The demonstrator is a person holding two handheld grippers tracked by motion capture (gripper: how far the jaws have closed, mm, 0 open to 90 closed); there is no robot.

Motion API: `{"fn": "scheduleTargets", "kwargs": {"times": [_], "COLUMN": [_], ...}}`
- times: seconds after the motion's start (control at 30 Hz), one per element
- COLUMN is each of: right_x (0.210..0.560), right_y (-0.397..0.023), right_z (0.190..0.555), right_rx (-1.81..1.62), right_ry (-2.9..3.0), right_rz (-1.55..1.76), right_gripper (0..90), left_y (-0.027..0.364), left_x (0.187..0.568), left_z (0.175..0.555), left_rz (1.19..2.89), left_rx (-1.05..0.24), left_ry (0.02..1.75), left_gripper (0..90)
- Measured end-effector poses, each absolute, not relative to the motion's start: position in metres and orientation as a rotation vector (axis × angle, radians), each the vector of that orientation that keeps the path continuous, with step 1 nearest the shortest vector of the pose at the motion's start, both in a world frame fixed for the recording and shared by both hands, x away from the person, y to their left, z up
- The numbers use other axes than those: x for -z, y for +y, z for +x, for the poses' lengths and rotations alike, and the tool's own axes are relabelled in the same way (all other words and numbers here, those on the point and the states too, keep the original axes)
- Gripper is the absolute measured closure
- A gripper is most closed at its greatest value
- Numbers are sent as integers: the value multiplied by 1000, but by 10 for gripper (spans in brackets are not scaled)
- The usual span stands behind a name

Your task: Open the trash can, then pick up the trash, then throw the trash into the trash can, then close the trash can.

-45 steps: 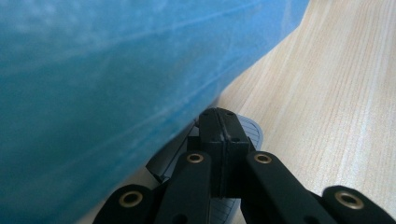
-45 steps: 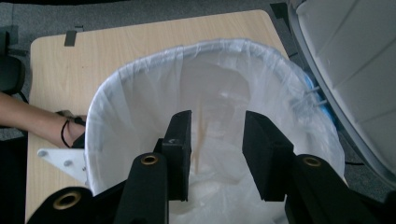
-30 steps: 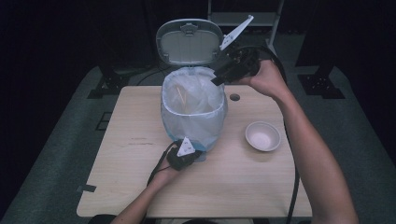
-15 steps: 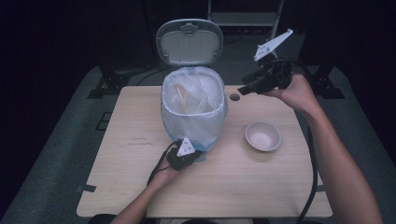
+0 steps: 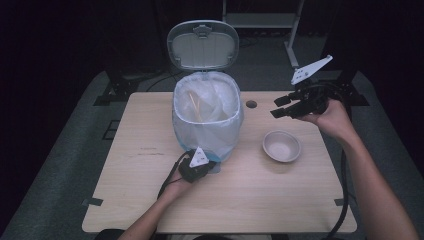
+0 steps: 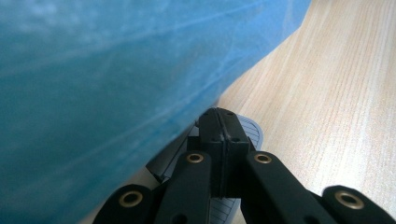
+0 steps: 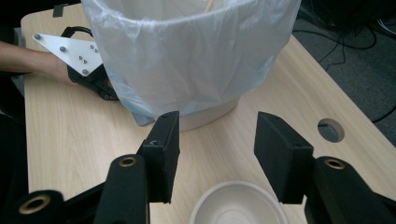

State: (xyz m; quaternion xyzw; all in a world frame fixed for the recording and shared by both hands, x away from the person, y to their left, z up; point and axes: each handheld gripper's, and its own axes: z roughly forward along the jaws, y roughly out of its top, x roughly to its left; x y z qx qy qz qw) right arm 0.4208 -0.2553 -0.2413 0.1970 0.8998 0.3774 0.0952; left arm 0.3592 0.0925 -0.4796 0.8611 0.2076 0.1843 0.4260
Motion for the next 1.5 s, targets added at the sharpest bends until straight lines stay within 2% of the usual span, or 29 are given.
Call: {"fn": "scheduleTargets", "kwargs": {"times": [1.5], "right_x": [312], "right_y": [-281], "right_z": [395], "right_rx": [-1149], "right_ry": [2696], "right_rz": [625], "right_gripper": [448], "left_y": [92], "left_x": [480], "left_z": [360], "left_rz": [2146], "left_rx": [-451], "left_ry": [523], "left_gripper": [900]}}
